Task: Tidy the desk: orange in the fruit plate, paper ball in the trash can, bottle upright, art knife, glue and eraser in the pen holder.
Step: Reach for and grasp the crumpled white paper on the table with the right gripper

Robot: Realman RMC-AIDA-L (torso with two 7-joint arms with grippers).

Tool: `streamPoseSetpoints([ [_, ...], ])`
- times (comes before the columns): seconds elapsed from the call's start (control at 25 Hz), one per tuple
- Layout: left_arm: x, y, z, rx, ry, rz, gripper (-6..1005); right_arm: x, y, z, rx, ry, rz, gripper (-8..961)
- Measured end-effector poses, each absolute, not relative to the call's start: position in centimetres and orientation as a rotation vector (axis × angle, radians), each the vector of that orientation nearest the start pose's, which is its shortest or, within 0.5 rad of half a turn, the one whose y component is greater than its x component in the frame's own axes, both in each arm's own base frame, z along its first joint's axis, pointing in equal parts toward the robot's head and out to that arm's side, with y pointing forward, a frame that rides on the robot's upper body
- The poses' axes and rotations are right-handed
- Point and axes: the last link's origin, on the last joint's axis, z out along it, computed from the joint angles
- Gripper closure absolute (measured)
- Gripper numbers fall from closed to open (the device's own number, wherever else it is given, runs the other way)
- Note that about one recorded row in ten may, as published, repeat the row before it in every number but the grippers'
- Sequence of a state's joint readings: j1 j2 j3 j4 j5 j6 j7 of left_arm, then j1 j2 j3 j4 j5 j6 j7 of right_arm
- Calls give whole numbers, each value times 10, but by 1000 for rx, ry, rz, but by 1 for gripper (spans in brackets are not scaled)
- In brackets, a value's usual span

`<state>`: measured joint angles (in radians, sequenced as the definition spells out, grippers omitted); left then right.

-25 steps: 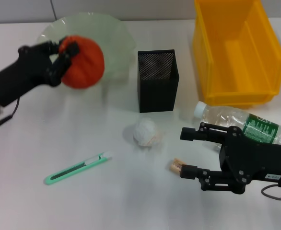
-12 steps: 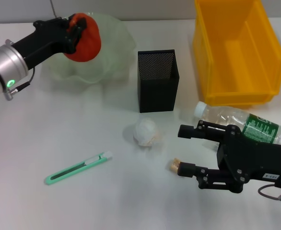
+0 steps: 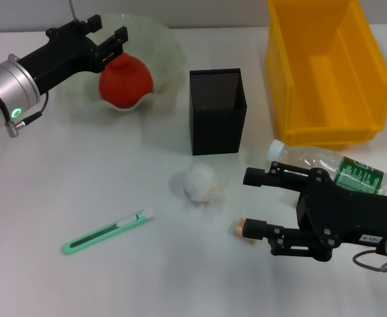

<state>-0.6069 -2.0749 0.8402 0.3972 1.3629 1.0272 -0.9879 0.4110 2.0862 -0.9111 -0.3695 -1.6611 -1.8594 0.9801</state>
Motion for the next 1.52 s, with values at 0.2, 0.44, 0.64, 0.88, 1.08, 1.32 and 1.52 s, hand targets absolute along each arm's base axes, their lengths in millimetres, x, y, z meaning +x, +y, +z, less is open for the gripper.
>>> streamPoseSetpoints([
  [0.2, -248, 385, 3, -2225, -457, -916, 426, 249, 243, -34, -2769, 370, 1310, 246],
  [0.44, -224, 326, 16, -2389, -212, -1283, 413, 251, 240, -34, -2763, 385, 1310, 250],
  [0.64, -223, 263, 17, -2616, -44, -1480, 415, 254, 243, -29, -2753, 468, 1312, 253],
  [0.88, -249, 224, -2, -2816, -152, -1335, 418, 243, 267, 20, -2714, 593, 1362, 257],
  [1.08, -257, 220, -6, -2791, -233, -1325, 420, 222, 294, 59, -2734, 650, 1229, 261],
  [1.32, -257, 226, -11, -2790, -251, -1274, 421, 191, 318, 80, -2807, 694, 940, 264],
  [1.52, -259, 228, -14, -2785, -274, -1253, 420, 173, 334, 70, -2876, 801, 646, 268],
])
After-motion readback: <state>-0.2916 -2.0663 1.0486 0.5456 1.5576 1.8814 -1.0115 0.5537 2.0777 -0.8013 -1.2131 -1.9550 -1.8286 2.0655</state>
